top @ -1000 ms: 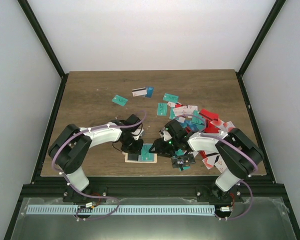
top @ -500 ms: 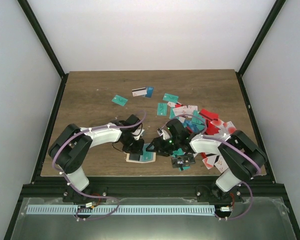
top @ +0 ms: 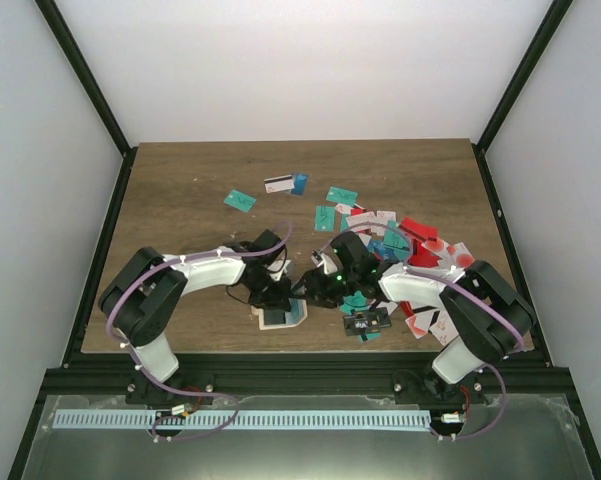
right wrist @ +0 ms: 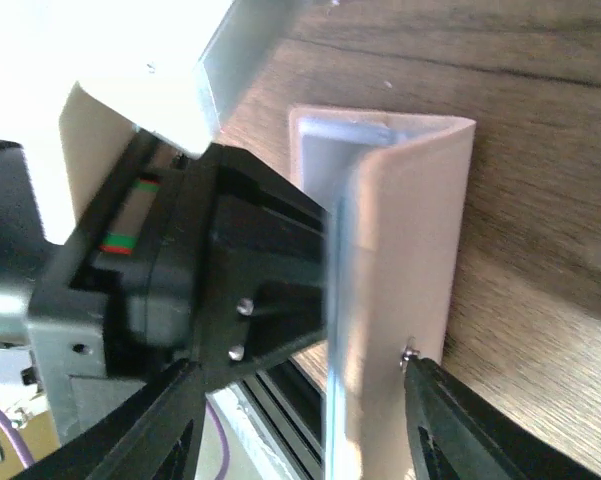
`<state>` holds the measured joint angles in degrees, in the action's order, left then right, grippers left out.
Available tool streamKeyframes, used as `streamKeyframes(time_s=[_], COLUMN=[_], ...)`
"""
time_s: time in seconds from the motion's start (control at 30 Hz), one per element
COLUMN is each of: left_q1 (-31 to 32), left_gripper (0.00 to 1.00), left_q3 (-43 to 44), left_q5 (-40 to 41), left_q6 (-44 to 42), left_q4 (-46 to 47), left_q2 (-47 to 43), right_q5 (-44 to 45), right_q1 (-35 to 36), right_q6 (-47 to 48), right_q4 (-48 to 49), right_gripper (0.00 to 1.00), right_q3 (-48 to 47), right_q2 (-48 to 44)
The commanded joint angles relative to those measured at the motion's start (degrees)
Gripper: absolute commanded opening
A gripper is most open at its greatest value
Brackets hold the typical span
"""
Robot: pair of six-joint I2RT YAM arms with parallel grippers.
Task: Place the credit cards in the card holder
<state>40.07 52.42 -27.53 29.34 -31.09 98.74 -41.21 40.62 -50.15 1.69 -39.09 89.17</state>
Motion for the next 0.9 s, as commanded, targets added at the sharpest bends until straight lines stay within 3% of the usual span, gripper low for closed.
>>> streamKeyframes(time_s=[0.0, 0.3, 0.5, 0.87], left_q1=[0.9, 1.1, 0.9, -3.3], left_gripper=[0.06, 0.06, 0.07, 0.12], left_q3=[1.4, 4.5, 3.7, -1.7], left_q5=[-3.0, -4.1, 2.5, 7.4], left_q6=[1.0, 3.1, 3.8, 6.7], left_q4=[1.3, 2.0, -3.4, -7.1], left_q2=[0.9, 2.7, -2.6, -13.3], right_q5=[-1.7, -1.3, -1.6, -2.3], right_q1=[0.2, 0.6, 1.4, 4.4], right_q6=[0.7, 0.5, 0.1, -0.1], right_q4=[-0.3, -2.8, -2.7, -3.5], right_gripper=[0.57, 0.57, 0.57, 0.57], right_q3=[-4.2, -4.7, -5.4, -9.8], right_q2=[-0.5, -0.5, 0.4, 5.5])
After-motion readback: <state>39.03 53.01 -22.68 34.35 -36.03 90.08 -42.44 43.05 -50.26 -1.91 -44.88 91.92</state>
